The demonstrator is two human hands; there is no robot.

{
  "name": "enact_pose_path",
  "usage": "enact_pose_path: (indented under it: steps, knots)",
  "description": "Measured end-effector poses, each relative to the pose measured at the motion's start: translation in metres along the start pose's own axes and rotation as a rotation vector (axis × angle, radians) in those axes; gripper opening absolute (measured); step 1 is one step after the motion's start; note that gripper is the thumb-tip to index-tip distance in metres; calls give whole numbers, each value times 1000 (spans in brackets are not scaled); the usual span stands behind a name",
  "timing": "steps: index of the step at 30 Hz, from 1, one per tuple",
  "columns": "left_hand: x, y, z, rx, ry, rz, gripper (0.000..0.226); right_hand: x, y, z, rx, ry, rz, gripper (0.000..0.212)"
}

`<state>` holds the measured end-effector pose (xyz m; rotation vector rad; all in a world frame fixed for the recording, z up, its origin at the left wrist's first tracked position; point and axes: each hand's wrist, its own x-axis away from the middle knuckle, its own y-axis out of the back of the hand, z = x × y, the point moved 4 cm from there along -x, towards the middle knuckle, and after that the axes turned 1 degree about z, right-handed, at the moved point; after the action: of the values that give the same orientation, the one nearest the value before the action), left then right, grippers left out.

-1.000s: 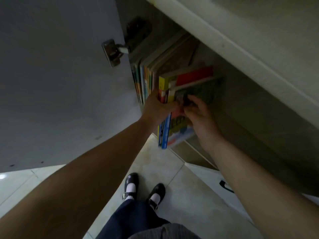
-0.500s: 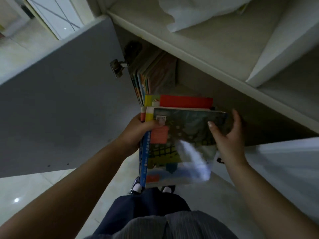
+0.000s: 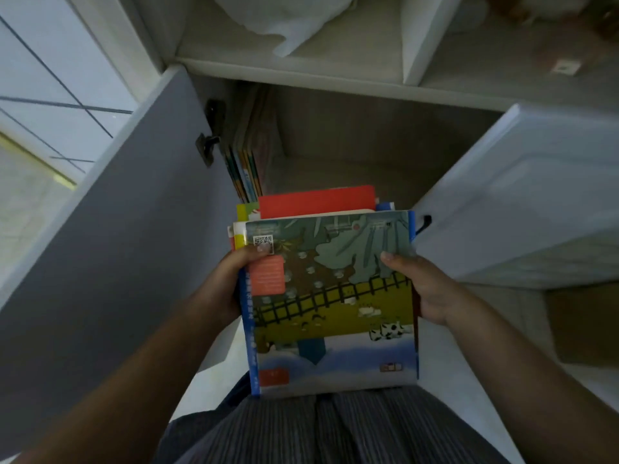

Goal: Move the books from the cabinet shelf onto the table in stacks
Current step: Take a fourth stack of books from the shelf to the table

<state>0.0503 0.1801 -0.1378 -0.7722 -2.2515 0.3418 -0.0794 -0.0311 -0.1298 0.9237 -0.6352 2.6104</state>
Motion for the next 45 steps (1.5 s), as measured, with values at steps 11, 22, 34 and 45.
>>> enact_pose_path:
  steps: [11,22,34,45]
  knots:
    - [44,-13,32,-142,212,239,28,108,-18,-88,-342,52,-236,67]
    - [87,-121,112,-437,464,660,81,253,11,-196,-606,243,-390,99]
    - [220,-181,246,-668,567,864,45,434,-17,-353,-606,214,-745,56]
    - [378,-225,375,-930,694,1168,46,572,-85,-507,-941,588,-948,68]
